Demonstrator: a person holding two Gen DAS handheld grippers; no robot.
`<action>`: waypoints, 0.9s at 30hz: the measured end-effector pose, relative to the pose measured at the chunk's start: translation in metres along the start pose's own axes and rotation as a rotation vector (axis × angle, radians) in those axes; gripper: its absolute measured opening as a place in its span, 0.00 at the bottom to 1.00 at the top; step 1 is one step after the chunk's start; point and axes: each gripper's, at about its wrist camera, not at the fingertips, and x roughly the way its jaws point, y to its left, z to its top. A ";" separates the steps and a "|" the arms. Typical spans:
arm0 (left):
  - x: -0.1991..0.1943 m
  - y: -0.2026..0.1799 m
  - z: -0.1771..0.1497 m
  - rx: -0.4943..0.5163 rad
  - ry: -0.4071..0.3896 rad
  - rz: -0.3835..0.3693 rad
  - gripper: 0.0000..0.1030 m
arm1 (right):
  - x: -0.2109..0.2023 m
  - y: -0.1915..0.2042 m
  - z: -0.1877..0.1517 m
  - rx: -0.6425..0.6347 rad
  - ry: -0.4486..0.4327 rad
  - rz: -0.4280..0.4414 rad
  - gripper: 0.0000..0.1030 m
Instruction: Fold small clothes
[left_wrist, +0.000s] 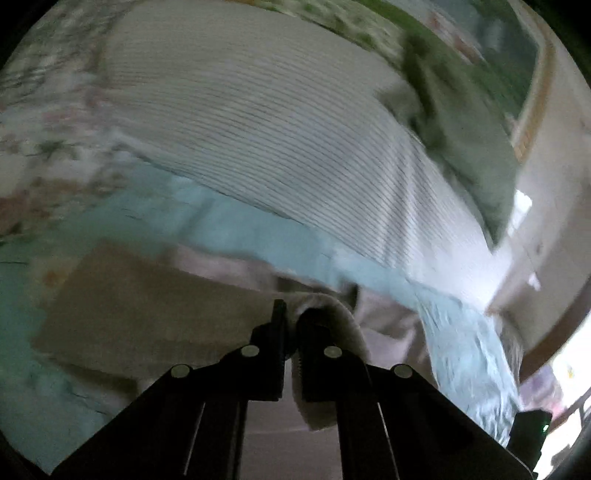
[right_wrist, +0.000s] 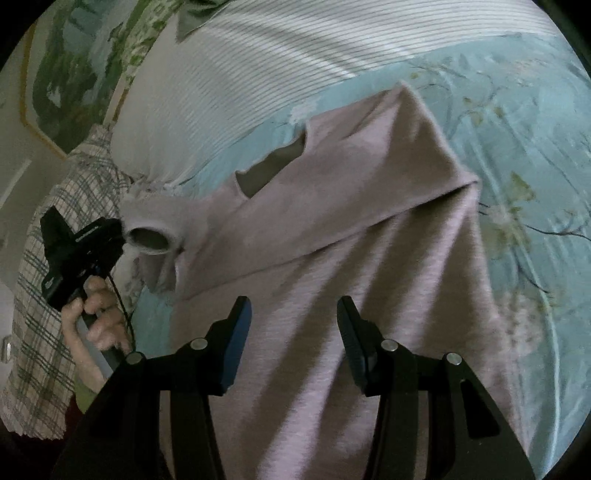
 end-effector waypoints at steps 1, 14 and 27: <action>0.010 -0.015 -0.008 0.014 0.023 -0.017 0.04 | -0.002 -0.003 0.000 0.006 -0.004 -0.004 0.48; 0.107 -0.061 -0.092 0.132 0.255 0.019 0.16 | 0.007 -0.016 0.011 0.036 -0.006 -0.005 0.48; -0.006 0.065 -0.104 -0.015 0.116 0.361 0.53 | 0.093 0.012 0.046 0.032 0.092 0.094 0.48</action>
